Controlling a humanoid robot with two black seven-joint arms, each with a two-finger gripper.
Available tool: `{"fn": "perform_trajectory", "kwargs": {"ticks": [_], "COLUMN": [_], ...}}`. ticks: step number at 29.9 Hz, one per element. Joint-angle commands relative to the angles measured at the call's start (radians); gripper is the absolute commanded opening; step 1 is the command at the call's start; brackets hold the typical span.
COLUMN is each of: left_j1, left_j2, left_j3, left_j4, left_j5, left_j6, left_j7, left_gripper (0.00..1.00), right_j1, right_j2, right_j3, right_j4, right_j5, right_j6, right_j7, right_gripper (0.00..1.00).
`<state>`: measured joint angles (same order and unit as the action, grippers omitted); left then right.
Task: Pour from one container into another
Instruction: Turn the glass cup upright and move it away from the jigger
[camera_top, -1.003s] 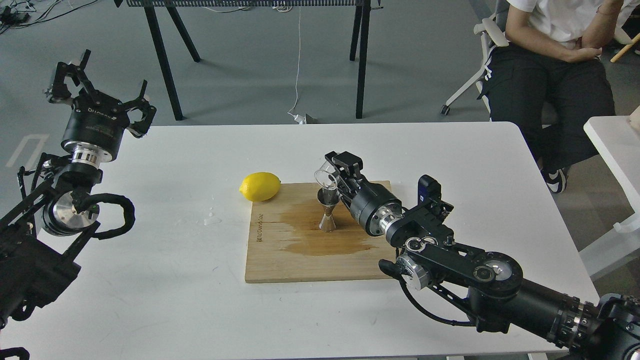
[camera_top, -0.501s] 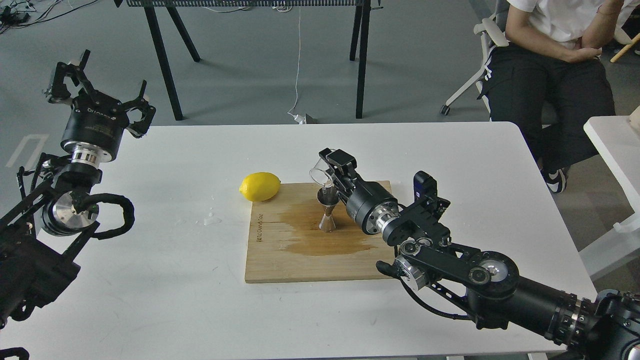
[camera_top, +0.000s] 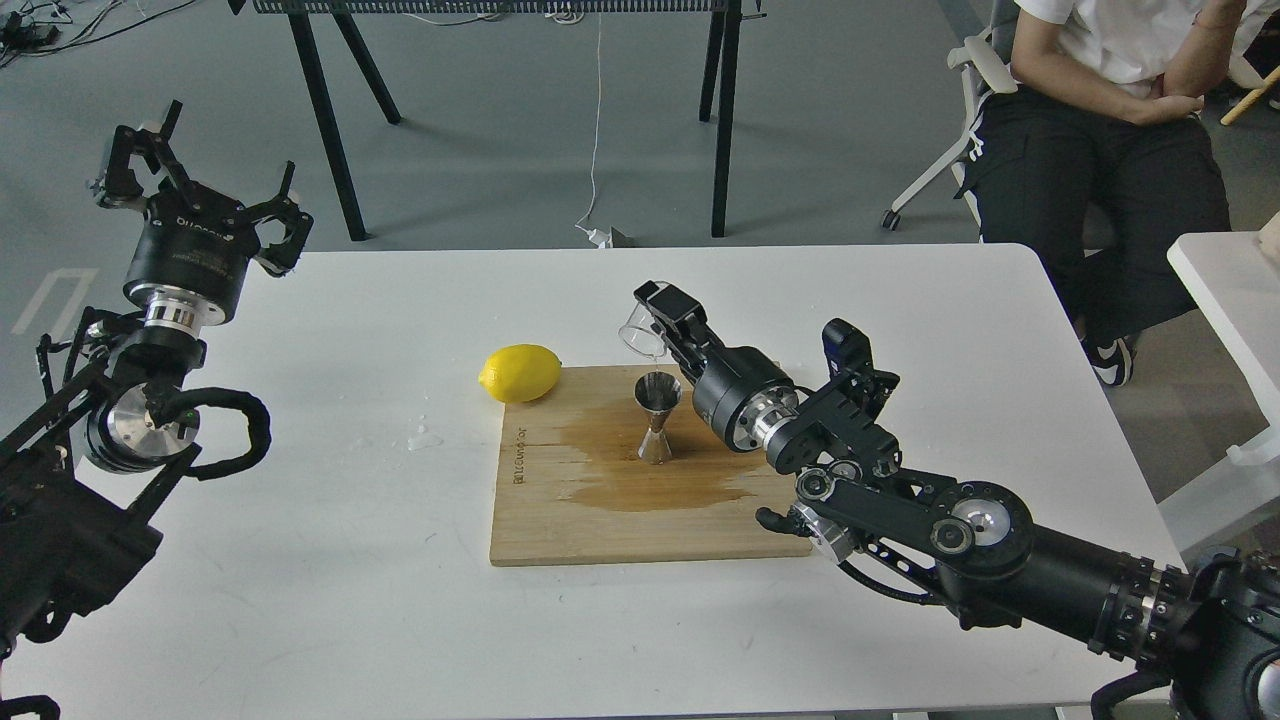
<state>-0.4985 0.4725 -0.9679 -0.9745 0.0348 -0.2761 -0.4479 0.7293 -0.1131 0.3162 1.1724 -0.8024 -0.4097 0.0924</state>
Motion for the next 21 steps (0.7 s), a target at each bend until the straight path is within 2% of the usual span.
{"fn": "perform_trajectory", "kwargs": {"ticks": [1, 8, 21], "left_j1": [0.005, 0.014, 0.014], "left_j2": [0.000, 0.000, 0.000], "left_j3": [0.000, 0.000, 0.000], "left_j4": [0.000, 0.000, 0.000], "left_j5": [0.000, -0.001, -0.001], "left_j6": [0.000, -0.002, 0.000], "left_j7": [0.000, -0.017, -0.018], "left_gripper": [1.00, 1.00, 1.00], "right_j1": [0.006, 0.007, 0.009], "right_j2": [-0.002, -0.027, -0.040], "right_j3": [-0.009, -0.017, -0.051], "right_j4": [0.000, 0.000, 0.001], "right_j5": [-0.001, -0.055, -0.069], "right_j6": [0.000, 0.002, 0.002], "right_j7": [0.001, 0.010, 0.012], "right_gripper": [0.39, 0.39, 0.40]}}
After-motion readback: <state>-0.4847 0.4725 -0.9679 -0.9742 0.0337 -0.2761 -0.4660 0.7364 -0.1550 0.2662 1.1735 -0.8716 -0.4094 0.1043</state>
